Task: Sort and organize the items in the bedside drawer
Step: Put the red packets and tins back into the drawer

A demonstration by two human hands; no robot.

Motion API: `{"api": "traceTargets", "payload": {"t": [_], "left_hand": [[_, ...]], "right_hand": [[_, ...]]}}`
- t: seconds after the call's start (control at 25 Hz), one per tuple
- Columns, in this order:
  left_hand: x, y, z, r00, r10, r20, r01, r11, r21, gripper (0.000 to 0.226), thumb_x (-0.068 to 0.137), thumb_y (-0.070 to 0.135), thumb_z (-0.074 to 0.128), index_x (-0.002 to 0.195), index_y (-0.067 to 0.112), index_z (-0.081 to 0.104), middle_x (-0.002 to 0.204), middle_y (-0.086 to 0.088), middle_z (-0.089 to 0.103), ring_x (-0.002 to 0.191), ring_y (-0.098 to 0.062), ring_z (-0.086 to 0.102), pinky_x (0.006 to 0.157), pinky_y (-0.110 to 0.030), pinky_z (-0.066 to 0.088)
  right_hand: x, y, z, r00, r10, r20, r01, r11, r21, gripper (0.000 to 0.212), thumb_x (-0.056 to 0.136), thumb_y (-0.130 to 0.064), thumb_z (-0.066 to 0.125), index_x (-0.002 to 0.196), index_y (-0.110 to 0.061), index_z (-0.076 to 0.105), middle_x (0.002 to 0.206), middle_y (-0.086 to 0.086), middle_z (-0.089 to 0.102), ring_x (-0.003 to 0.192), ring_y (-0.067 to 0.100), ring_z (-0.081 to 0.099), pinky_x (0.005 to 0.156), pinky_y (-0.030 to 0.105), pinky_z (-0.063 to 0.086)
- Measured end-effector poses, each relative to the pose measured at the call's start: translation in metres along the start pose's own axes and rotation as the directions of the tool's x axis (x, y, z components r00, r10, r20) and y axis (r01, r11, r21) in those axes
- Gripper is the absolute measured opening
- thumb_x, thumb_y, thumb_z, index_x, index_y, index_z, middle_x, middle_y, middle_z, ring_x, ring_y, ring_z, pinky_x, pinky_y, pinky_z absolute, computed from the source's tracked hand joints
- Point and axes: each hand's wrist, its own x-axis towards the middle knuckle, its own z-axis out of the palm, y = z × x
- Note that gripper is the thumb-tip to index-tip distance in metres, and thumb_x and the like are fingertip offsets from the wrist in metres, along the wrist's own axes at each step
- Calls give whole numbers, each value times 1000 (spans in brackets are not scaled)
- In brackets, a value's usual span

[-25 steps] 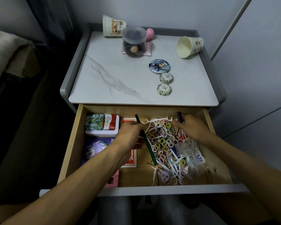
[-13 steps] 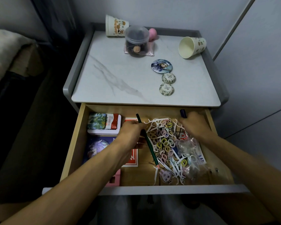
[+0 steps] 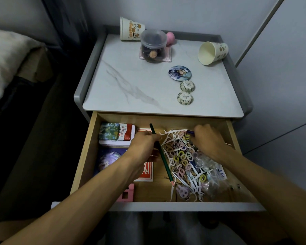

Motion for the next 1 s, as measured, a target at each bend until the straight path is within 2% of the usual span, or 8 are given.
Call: {"api": "traceTargets", "payload": {"t": [0.12,0.24,0.44,0.52,0.6,0.76,0.88,1.0], "left_hand": [[-2,1,-5,1000,10,5,-10,1000,-18,21,100,16,50,110,3,62,70,-3,62,54,-12,59,49,-23,48],[-2,1,-7,1000,14,14,-14,1000,-24,21,100,15,50,110,2,63,67,-2,62,50,-11,58,47,-22,47],[-4,1,-9,998,34,55,-32,999,-40,22,99,14,51,110,-2,63,57,1,63,45,-9,57,47,-24,47],[-5,1,-9,996,43,80,-41,999,-31,22,99,12,49,108,-4,63,56,1,65,49,-11,61,48,-24,49],[-7,1,-8,993,47,112,-42,998,-50,22,100,11,48,108,-5,61,69,-8,67,58,-18,66,46,-24,50],[-11,0,-3,987,68,144,-52,992,-116,19,103,14,44,107,0,56,78,-13,63,61,-24,67,46,-24,50],[-16,0,4,979,91,183,-75,993,-89,18,104,17,42,105,5,56,77,-10,67,62,-22,68,47,-25,50],[-18,0,10,972,132,195,-117,989,-86,15,104,18,43,103,7,54,68,-5,60,57,-19,63,51,-27,49]], "right_hand": [[6,-4,3,997,72,25,-73,997,21,18,91,-21,60,77,-9,61,89,14,69,84,32,67,72,35,53],[9,-4,4,987,121,107,-130,988,83,33,86,-28,63,61,-15,47,75,7,62,78,29,65,71,33,52],[6,-3,1,973,159,166,-189,965,181,30,84,-38,66,68,-13,62,72,6,66,73,26,68,70,35,57],[1,-4,-4,979,175,105,-193,961,197,35,85,-40,66,63,-14,57,64,3,61,63,23,63,63,31,52],[-9,-5,-9,983,183,16,-182,955,234,35,85,-39,65,62,-14,55,59,2,59,56,20,58,58,30,50],[-32,0,-20,984,127,-121,-83,946,313,22,84,-37,64,73,-18,59,66,-1,63,64,20,63,66,38,56],[-47,4,-35,965,97,-244,0,930,369,12,86,-32,66,82,-22,61,70,-6,63,65,13,60,65,32,51],[-56,4,-49,935,71,-347,87,904,419,9,87,-29,66,92,-22,63,76,-5,65,71,16,62,66,32,51]]}}
